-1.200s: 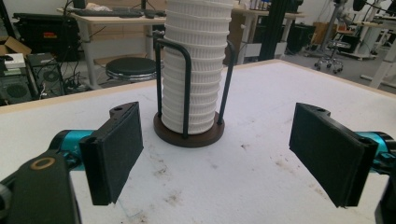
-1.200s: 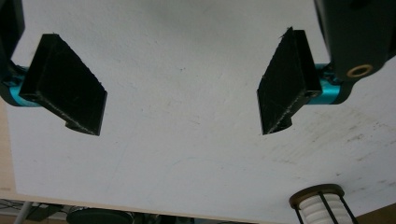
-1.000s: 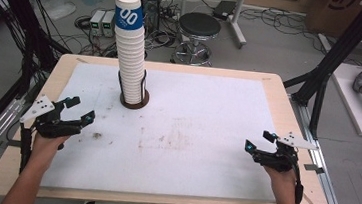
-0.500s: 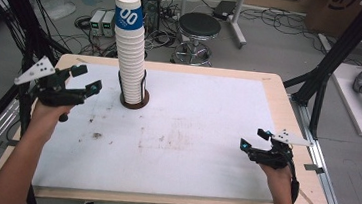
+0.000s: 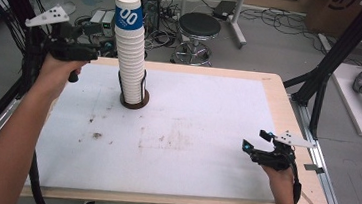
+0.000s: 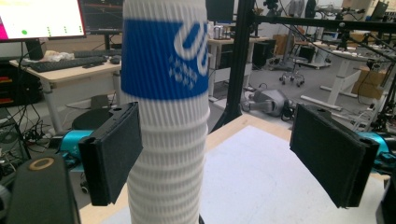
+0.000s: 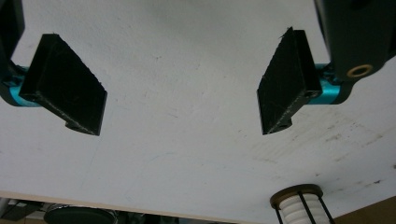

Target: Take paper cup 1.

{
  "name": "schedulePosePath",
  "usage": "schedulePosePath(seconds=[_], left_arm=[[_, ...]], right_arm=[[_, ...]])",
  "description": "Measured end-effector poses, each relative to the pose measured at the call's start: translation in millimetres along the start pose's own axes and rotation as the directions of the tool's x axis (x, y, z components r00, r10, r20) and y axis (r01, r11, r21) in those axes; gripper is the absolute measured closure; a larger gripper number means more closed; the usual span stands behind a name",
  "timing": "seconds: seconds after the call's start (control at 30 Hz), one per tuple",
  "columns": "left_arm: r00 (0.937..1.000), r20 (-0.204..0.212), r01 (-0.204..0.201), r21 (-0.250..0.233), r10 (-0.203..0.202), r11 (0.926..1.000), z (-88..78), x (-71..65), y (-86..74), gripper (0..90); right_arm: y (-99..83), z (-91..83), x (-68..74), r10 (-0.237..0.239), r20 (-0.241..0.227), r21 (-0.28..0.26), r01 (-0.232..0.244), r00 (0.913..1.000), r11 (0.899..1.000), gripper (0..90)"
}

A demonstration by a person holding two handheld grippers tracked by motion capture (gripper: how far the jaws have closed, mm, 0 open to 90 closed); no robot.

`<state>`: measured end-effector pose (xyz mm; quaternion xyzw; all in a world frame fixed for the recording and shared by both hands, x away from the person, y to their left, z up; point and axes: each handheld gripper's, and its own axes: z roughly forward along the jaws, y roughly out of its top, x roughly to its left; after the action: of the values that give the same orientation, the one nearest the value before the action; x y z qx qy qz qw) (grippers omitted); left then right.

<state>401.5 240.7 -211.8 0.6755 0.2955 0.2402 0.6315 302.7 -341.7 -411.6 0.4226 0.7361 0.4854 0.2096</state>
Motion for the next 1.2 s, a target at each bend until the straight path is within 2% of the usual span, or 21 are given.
schedulePosePath(seconds=[0.1,0.13,0.33,0.57,0.67,0.77,0.83,0.9,1.0,1.1,1.2], left_arm=[[1.0000,-0.008,-0.003,0.012,0.003,0.9999,7.0,2.4,7.7,16.8],[0.9998,-0.020,-0.003,0.023,0.003,0.9997,13.9,5.5,14.4,16.8],[0.9968,-0.079,0.006,0.046,-0.002,0.9989,31.5,19.9,33.4,16.8],[0.9970,-0.076,0.014,0.082,-0.008,0.9965,56.3,26.2,45.9,16.8],[0.9982,-0.060,-0.003,0.095,0.009,0.9955,67.4,25.2,50.6,16.8],[0.9970,-0.076,-0.006,0.118,0.015,0.9930,78.1,24.0,52.3,17.2],[0.9969,-0.079,0.003,0.129,0.007,0.9917,82.1,24.6,51.5,18.6],[0.9966,-0.082,0.000,0.128,0.010,0.9917,84.8,24.3,50.4,25.2],[0.9957,-0.092,0.004,0.123,0.007,0.9924,85.7,24.2,50.3,26.6],[0.9966,-0.082,-0.002,0.125,0.012,0.9921,84.4,25.4,51.5,27.3],[0.9973,-0.074,0.010,0.113,-0.002,0.9936,82.1,26.9,54.7,27.7]], right_arm=[[-0.5,-0.4,-0.6,0.001,-0.001,0.000,-0.001,1.0000,1.000,16.2],[-0.7,-0.4,-0.8,0.002,-0.002,0.001,-0.002,1.0000,1.000,16.2],[-0.6,0.5,-1.0,0.003,-0.005,-0.002,-0.003,1.0000,1.000,16.2],[-1.2,2.7,-1.2,0.008,-0.012,-0.001,-0.008,0.9999,1.000,16.2],[-1.3,1.9,-1.6,0.012,-0.013,-0.001,-0.012,0.9998,1.000,16.2],[-1.7,1.5,-2.9,0.012,-0.011,-0.004,-0.012,0.9999,1.000,16.2],[-2.1,1.0,-3.4,0.014,-0.013,-0.003,-0.014,0.9998,1.000,16.2],[-2.5,0.5,-3.7,0.016,-0.013,-0.006,-0.016,0.9998,1.000,16.2],[-2.8,-1.1,-4.5,0.018,-0.011,-0.006,-0.018,0.9998,1.000,16.2],[-3.5,-2.3,-5.2,0.023,-0.010,-0.006,-0.023,0.9997,1.000,16.2],[-3.5,-2.5,-5.7,0.022,-0.008,-0.010,-0.022,0.9997,1.000,16.2]])
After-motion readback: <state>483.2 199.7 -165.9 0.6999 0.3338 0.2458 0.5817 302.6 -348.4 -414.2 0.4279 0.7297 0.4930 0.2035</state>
